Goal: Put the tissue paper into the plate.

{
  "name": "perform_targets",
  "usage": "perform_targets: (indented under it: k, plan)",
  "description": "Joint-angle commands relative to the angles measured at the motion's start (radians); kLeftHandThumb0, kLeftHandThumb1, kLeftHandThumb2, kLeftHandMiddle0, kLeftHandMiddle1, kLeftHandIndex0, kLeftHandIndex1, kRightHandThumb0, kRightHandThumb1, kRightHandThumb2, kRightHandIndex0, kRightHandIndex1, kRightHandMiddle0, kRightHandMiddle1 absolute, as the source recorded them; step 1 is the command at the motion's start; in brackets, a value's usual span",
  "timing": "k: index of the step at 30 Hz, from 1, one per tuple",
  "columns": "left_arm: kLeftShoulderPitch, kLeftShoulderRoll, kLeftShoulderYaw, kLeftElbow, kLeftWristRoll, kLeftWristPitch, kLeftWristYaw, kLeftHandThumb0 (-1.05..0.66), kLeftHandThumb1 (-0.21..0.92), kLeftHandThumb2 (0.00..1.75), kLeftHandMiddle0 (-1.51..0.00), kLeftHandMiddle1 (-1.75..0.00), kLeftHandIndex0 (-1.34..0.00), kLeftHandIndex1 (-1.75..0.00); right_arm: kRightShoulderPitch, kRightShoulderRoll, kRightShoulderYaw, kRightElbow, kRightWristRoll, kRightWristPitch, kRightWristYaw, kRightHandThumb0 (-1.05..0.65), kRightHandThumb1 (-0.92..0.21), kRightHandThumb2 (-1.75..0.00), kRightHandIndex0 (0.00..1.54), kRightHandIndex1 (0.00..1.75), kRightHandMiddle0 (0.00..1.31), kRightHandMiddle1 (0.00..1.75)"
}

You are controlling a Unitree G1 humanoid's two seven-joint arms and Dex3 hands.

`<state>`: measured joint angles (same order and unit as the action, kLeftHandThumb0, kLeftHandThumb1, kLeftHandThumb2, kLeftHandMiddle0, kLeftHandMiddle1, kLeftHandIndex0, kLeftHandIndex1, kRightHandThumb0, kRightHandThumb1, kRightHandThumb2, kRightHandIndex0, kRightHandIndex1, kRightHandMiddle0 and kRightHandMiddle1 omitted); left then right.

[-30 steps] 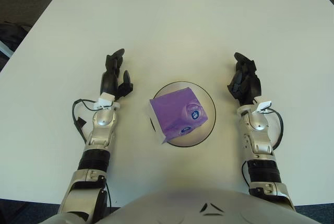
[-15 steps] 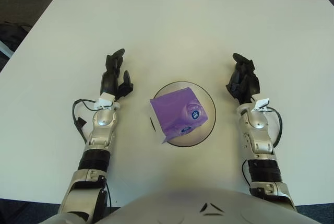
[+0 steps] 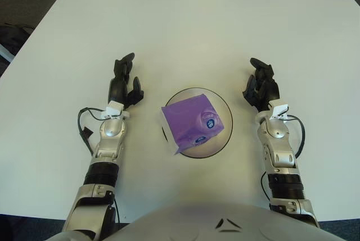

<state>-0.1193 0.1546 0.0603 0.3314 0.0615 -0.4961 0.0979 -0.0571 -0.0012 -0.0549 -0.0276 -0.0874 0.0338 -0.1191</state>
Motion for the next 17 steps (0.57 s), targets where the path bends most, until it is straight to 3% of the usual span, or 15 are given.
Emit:
perform_targets:
  k: [1,17]
  plan:
    - [0.146,-0.052,-0.035,0.085,0.014,0.009,-0.009,-0.68,0.92,0.88,-0.22,-0.23,0.00,-0.79,0.084,0.007,0.001,0.044,-0.002,0.119,-0.004,-0.72,-0.92,-0.86,0.30,0.09,0.00,0.77]
    - [0.162,-0.051,-0.039,0.056,0.026,0.025,0.004,-0.69,0.92,0.88,-0.22,-0.21,0.00,-0.78,0.090,0.004,0.012,0.032,0.006,0.120,0.010,-0.72,-0.92,-0.86,0.32,0.10,0.00,0.84]
